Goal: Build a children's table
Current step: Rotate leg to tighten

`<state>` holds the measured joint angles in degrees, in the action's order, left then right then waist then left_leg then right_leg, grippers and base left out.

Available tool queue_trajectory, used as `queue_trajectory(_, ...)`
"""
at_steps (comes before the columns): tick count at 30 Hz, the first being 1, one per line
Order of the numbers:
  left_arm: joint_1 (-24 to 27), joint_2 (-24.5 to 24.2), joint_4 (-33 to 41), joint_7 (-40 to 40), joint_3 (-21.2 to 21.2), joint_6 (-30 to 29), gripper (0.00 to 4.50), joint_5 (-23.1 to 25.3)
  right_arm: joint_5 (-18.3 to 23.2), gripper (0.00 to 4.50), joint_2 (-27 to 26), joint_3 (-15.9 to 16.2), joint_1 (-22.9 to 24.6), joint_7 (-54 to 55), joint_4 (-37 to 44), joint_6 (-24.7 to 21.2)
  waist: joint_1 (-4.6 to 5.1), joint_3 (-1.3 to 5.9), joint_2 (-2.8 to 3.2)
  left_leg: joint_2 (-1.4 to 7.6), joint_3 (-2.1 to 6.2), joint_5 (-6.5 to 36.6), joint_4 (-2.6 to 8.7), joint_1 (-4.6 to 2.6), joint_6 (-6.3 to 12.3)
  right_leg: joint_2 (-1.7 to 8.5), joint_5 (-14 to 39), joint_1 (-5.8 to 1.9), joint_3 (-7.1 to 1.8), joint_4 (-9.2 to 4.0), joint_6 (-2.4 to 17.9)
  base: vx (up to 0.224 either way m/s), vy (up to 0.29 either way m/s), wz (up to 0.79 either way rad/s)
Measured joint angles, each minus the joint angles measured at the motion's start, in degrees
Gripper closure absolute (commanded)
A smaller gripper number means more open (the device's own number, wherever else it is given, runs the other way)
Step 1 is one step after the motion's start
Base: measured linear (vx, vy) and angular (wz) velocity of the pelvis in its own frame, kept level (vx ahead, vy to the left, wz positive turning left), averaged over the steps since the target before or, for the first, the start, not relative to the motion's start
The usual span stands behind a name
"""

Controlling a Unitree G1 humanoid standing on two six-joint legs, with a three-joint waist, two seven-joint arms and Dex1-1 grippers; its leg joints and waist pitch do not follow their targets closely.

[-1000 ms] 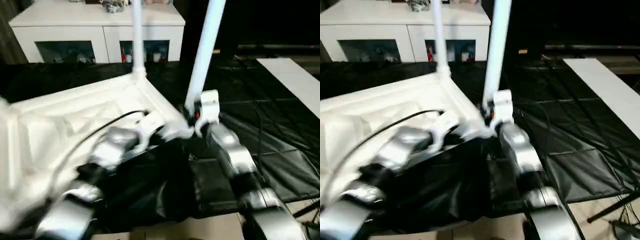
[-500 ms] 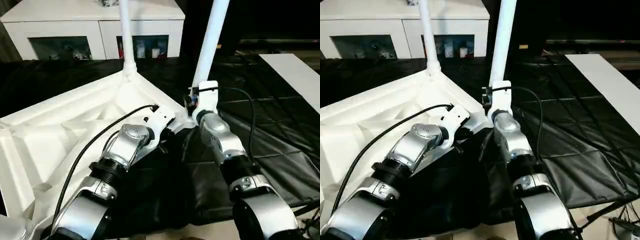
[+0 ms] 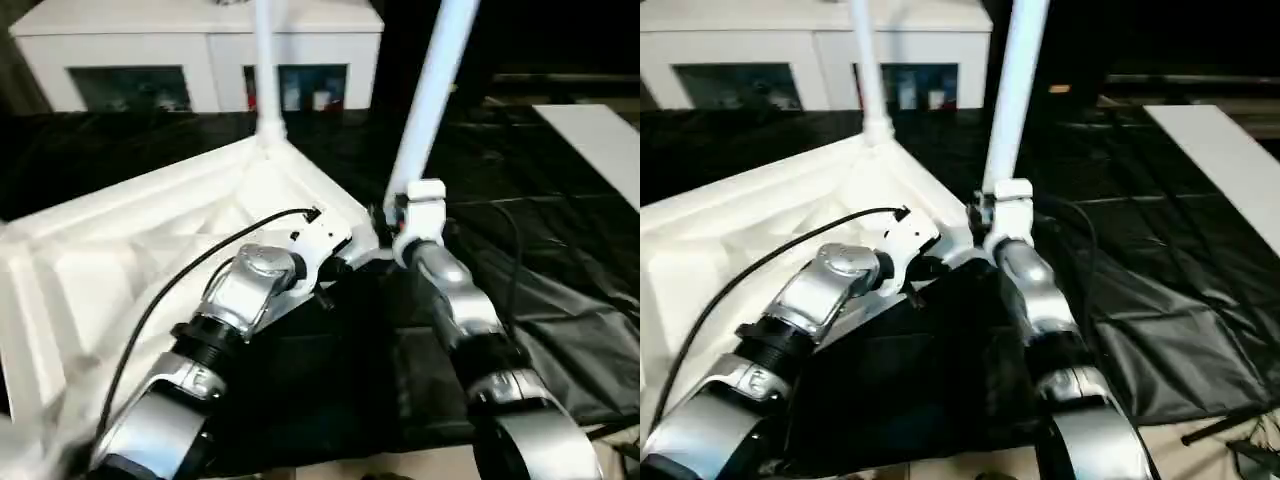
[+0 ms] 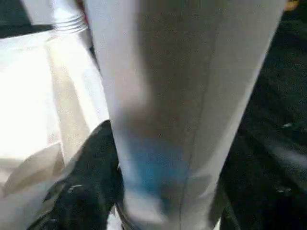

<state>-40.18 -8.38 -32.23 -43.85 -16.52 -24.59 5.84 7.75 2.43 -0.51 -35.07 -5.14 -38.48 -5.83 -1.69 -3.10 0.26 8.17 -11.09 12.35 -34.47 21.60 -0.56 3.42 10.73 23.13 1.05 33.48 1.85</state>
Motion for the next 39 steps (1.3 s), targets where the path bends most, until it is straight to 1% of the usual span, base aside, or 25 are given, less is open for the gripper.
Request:
queue_trajectory(1, 0.16, -0.57, 0.3, -1.17, -0.21, 0.51, 4.5, -0.02, 0.21, 1.09, 0.65, 0.44, 1.44, -1.4, 2.29, -0.39, -0.26, -0.02, 0.04, 0.02, -0.04, -0.01, 0.0, 0.02, 0.0, 0.0, 0.0, 0.02, 0.0, 0.01, 0.0, 0.0, 0.0, 0.0)
queue_trajectory(2, 0.78, -1.89, 1.06, -3.29, -0.75, 1.69, 4.5, -0.3, 0.9, 1.06, 1.99, 1.23, 4.28, -4.09, 6.39, -1.3, -0.62, -0.06, 0.1, 0.08, -0.09, -0.01, 0.0, 0.04, 0.0, 0.0, 0.0, 0.02, 0.03, 0.01, 0.0, 0.0, 0.0, 0.0)
queue_trajectory(3, 1.33, -2.85, 1.65, -4.85, -0.96, 2.6, 4.5, -0.6, 1.3, 1.03, 2.72, 1.69, 6.11, -5.81, 8.62, -1.64, -0.79, -0.1, 0.16, 0.09, -0.11, -0.01, 0.0, 0.04, 0.0, 0.0, 0.0, 0.02, 0.04, 0.01, 0.0, 0.0, 0.0, 0.0)
queue_trajectory(4, 1.53, -3.48, 1.81, -5.98, -1.04, 3.19, 4.5, -0.88, 1.66, 0.95, 3.17, 1.99, 7.12, -7.18, 9.82, -2.08, -0.83, -0.16, 0.25, 0.09, -0.14, -0.01, -0.02, 0.04, 0.0, 0.0, 0.0, 0.03, 0.04, 0.02, 0.0, 0.0, 0.0, 0.0)
queue_trajectory(5, 1.7, -4.33, 2.04, -6.89, -1.26, 3.79, 4.5, -1.01, 2.13, 0.81, 3.99, 2.66, 8.78, -9.18, 12.53, -2.94, -1.04, -0.21, 0.35, 0.1, -0.19, -0.06, -0.02, 0.06, 0.06, 0.02, 0.0, 0.03, 0.04, 0.04, 0.0, 0.0, 0.0, 0.0)
queue_trajectory(6, 1.89, -4.76, 2.13, -7.59, -1.36, 4.27, 4.5, -1.11, 2.81, 0.81, 4.7, 3.17, 9.65, -10.51, 14.11, -3.56, -1.18, -0.25, 0.4, 0.12, -0.24, -0.09, -0.03, 0.07, 0.09, 0.03, 0.0, 0.04, 0.04, 0.05, 0.0, 0.0, 0.0, 0.0)
queue_trajectory(7, 2.17, -5.12, 2.49, -8.61, -1.48, 4.75, 4.5, -1.22, 3.44, 0.68, 5.92, 3.65, 11.24, -12.34, 16.8, -4.26, -1.43, -0.26, 0.42, 0.12, -0.26, -0.09, -0.03, 0.07, 0.09, 0.05, 0.0, 0.02, 0.04, 0.05, 0.0, 0.0, 0.0, 0.0)
queue_trajectory(10, 3.42, -7.5, 3.43, -12.78, -2.05, 7.46, 4.5, -1.93, 4.55, 0.49, 10.16, 4.67, 15.08, -17.94, 22.86, -6.27, -1.64, -0.31, 0.52, 0.12, -0.34, -0.08, -0.04, 0.04, 0.08, 0.08, -0.01, 0.0, 0.01, 0.04, -0.01, 0.0, 0.0, 0.0)
queue_trajectory(11, 4.45, -9.4, 4.4, -15.75, -2.48, 9.58, 4.5, -2.65, 5.75, 0.25, 13.52, 5.64, 17.6, -22.09, 26.66, -7.57, -1.78, -0.34, 0.6, 0.12, -0.34, -0.08, -0.02, 0.04, 0.08, 0.08, 0.0, -0.01, 0.01, 0.02, -0.01, 0.0, 0.0, 0.0)
queue_trajectory(12, 5.13, -10.53, 4.71, -17.59, -2.52, 10.68, 4.5, -3.28, 6.45, 0.25, 15.16, 5.98, 18.89, -24.66, 28.15, -8.14, -1.83, -0.36, 0.63, 0.14, -0.34, -0.08, -0.02, 0.01, 0.09, 0.07, 0.0, -0.02, 0.02, 0.03, -0.01, 0.0, 0.0, 0.0)
queue_trajectory(15, 5.91, -12.46, 5.04, -20.71, -2.59, 12.67, 4.5, -3.75, 7.63, 0.06, 18.12, 6.6, 20.28, -29.67, 31.37, -10.17, -1.87, -0.42, 0.76, 0.15, -0.34, -0.16, -0.05, -0.06, 0.0, 0.08, -0.01, -0.02, 0.03, 0.24, -0.02, 0.0, 0.0, 0.0)
queue_trajectory(19, 7.32, -14.57, 6.54, -23.93, -2.78, 13.63, 4.5, -4.4, 10.09, 0.06, 22.87, 6.78, 22.94, -36.46, 35.37, -12.79, -1.91, -0.43, 0.77, 0.15, -0.36, -0.12, -0.07, -0.19, -0.16, 0.1, -0.01, -0.12, 0.02, 0.32, -0.02, 0.0, 0.0, 0.0)
queue_trajectory(23, 8.2, -15.97, 7.78, -25.27, -2.78, 13.75, 4.5, -4.97, 10.63, 0.06, 25.05, 8.08, 23.58, -40.98, 35.88, -14.04, -1.76, -0.43, 0.77, 0.16, -0.36, -0.13, -0.13, -0.23, -0.26, 0.1, -0.01, -0.1, 0.01, 0.5, -0.02, 0.0, 0.0, 0.0)
queue_trajectory(26, 8.27, -16.09, 7.83, -26.07, -2.8, 13.91, 4.5, -5.04, 10.12, 0.06, 25.09, 9.1, 23.34, -41.66, 35.83, -13.93, -1.81, -0.43, 0.77, 0.18, -0.36, -0.28, -0.13, -0.25, -0.1, 0.09, -0.01, -0.09, 0.02, 0.56, -0.02, 0.0, 0.0, 0.0)
queue_trajectory(29, 8.31, -16.2, 7.83, -26.45, -2.89, 14.29, 4.5, -5.04, 9.32, 0.06, 24.98, 9.89, 21.96, -41.75, 35.23, -13.42, -1.86, -0.43, 0.77, 0.17, -0.36, -0.31, -0.15, -0.24, -0.06, 0.1, -0.01, -0.09, 0.02, 0.58, -0.02, 0.0, 0.0, 0.0)
queue_trajectory(34, 8.32, -16.21, 7.94, -26.59, -3.05, 14.32, 4.5, -5.04, 8.48, 0.06, 23.97, 9.91, 20.58, -41.89, 33.38, -11.49, -2.01, -0.42, 0.76, 0.17, -0.36, -0.31, -0.21, -0.22, -0.05, 0.1, -0.01, -0.1, 0.02, 0.61, -0.02, 0.0, 0.0, 0.0)
queue_trajectory(39, 8.32, -16.23, 7.94, -26.6, -3.07, 14.32, 4.5, -5.03, 8.22, 0.06, 23.98, 9.99, 20.24, -43.54, 32.6, -11.23, -2.0, -0.42, 0.76, 0.18, -0.36, -0.31, -0.28, -0.21, -0.04, 0.1, -0.01, -0.1, 0.02, 0.68, -0.01, 0.0, 0.0, 0.0)
